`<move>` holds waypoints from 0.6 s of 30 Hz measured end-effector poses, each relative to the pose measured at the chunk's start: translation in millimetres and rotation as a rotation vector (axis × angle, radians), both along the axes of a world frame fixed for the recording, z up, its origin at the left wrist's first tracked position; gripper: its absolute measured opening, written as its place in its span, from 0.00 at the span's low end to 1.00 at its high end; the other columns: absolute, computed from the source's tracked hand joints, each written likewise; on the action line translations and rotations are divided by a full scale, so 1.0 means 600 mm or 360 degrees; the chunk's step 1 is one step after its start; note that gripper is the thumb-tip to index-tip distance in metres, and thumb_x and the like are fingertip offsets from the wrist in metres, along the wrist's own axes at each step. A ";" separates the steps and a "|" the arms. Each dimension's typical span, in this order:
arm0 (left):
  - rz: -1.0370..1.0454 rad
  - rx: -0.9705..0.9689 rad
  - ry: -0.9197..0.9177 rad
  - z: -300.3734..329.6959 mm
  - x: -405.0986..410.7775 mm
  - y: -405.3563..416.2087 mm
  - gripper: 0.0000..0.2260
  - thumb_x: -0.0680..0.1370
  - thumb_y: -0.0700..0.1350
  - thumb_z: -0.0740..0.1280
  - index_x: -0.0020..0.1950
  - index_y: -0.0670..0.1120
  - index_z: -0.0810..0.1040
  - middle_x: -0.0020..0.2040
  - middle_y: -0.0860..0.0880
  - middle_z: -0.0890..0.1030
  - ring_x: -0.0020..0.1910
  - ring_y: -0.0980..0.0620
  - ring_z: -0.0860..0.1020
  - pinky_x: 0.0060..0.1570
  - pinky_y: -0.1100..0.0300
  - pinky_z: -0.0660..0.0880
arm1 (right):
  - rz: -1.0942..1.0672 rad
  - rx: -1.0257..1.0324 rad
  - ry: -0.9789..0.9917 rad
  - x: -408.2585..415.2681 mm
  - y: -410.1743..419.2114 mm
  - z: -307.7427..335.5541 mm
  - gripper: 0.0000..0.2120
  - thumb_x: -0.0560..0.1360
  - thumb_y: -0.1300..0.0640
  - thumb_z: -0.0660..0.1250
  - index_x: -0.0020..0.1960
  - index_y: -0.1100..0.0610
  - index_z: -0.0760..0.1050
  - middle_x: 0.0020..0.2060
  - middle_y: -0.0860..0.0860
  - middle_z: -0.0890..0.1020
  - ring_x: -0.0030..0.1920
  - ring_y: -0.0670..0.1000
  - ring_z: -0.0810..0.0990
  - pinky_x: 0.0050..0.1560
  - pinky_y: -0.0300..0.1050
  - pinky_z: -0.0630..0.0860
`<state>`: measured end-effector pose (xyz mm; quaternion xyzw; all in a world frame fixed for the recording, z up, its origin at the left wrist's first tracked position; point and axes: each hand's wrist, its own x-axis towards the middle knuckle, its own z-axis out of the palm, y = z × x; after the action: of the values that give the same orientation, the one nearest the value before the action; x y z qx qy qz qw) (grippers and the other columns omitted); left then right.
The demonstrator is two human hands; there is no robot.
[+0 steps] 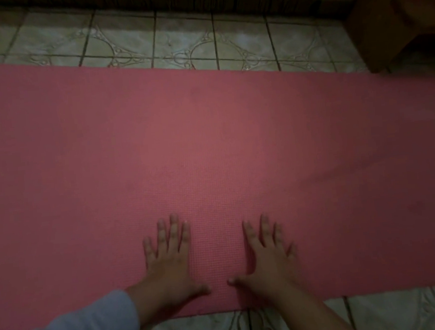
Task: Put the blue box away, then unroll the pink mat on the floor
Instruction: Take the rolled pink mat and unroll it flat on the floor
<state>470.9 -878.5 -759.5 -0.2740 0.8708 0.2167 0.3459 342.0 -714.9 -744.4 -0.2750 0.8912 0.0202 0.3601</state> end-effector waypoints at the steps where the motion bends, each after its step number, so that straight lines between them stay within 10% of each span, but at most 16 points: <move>1: -0.0026 -0.0003 -0.0011 -0.002 0.002 0.001 0.62 0.60 0.75 0.63 0.66 0.49 0.18 0.61 0.48 0.12 0.60 0.44 0.13 0.52 0.45 0.14 | 0.0016 0.0010 -0.0018 -0.002 0.001 0.002 0.59 0.62 0.31 0.70 0.74 0.38 0.29 0.71 0.48 0.24 0.75 0.56 0.29 0.72 0.66 0.39; 14: -0.0030 -0.0073 0.0010 0.006 -0.004 0.004 0.61 0.62 0.72 0.66 0.64 0.49 0.19 0.61 0.47 0.14 0.61 0.42 0.17 0.68 0.36 0.31 | -0.0022 0.0054 0.0042 -0.002 -0.004 -0.010 0.58 0.60 0.33 0.72 0.74 0.36 0.33 0.72 0.45 0.27 0.76 0.56 0.32 0.71 0.69 0.41; 18: -0.0044 -0.0147 0.0069 0.027 -0.007 0.010 0.53 0.69 0.63 0.68 0.76 0.45 0.34 0.76 0.43 0.30 0.75 0.37 0.33 0.74 0.40 0.42 | 0.0022 0.0150 0.0085 0.001 -0.009 0.002 0.56 0.62 0.33 0.71 0.75 0.37 0.34 0.76 0.47 0.32 0.77 0.57 0.36 0.71 0.71 0.46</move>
<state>466.8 -872.8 -743.3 -0.2730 0.8908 0.1773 0.3169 342.7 -720.1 -743.4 -0.2631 0.8967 0.0719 0.3485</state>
